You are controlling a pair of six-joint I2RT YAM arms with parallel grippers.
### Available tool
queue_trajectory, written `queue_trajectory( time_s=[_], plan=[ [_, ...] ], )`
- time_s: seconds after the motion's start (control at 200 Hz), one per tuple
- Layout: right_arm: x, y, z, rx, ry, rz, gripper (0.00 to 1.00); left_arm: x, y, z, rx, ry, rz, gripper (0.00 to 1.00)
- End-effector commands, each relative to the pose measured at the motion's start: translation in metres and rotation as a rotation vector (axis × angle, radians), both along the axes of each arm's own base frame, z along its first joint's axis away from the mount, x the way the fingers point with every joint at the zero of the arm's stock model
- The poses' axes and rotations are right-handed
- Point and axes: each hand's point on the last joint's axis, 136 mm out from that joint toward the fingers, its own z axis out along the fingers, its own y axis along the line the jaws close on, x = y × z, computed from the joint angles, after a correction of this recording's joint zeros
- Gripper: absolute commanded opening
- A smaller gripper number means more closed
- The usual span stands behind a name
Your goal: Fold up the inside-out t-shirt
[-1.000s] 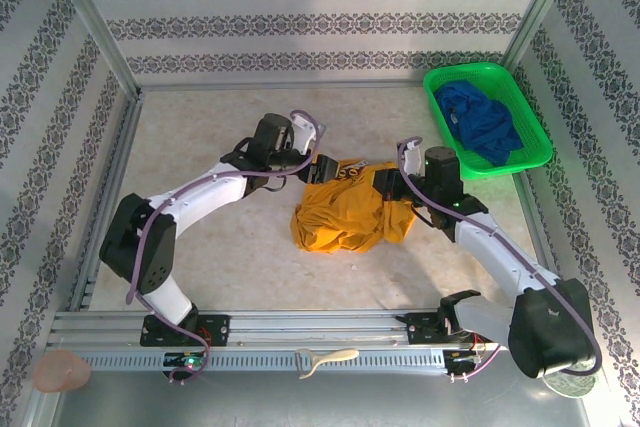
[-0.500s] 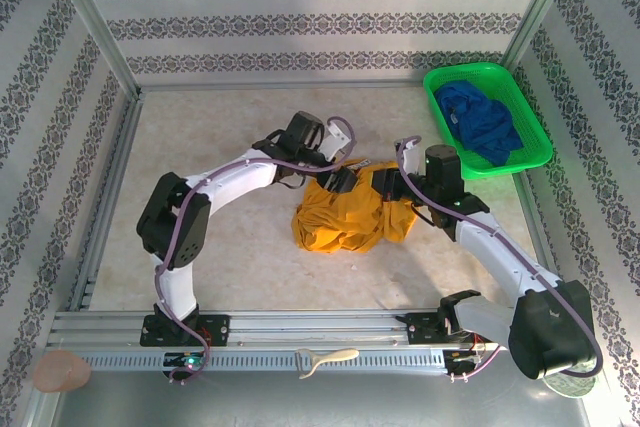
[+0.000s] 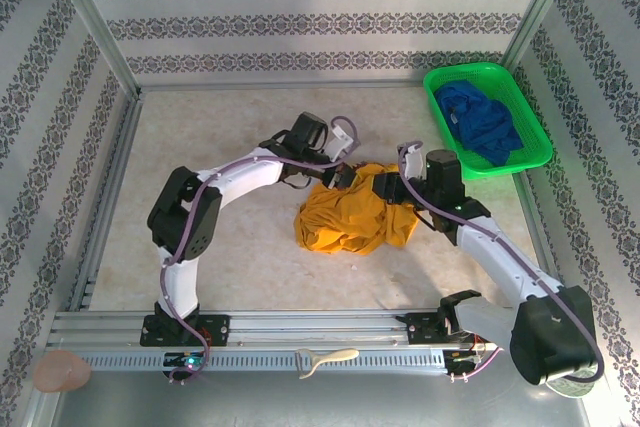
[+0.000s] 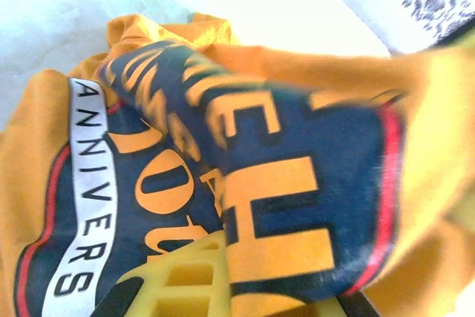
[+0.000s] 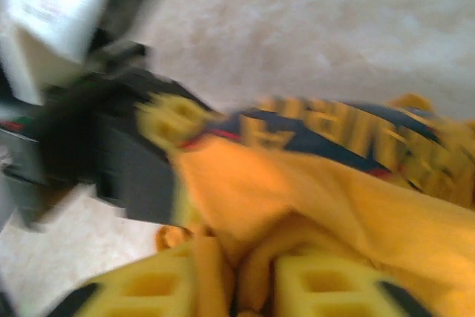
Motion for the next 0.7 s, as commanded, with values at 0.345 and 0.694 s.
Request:
queue_trajectory(
  time_s=[0.345, 0.694],
  plan=[
    [-0.013, -0.056, -0.005, -0.088, 0.148, -0.346, 0.61, -0.006, 0.045, 0.145, -0.464, 0.037, 0.188, 0.0],
    [-0.032, 0.014, 0.054, 0.186, 0.081, -0.346, 0.73, -0.01, 0.048, 0.153, -0.492, 0.042, 0.29, 0.0]
  ],
)
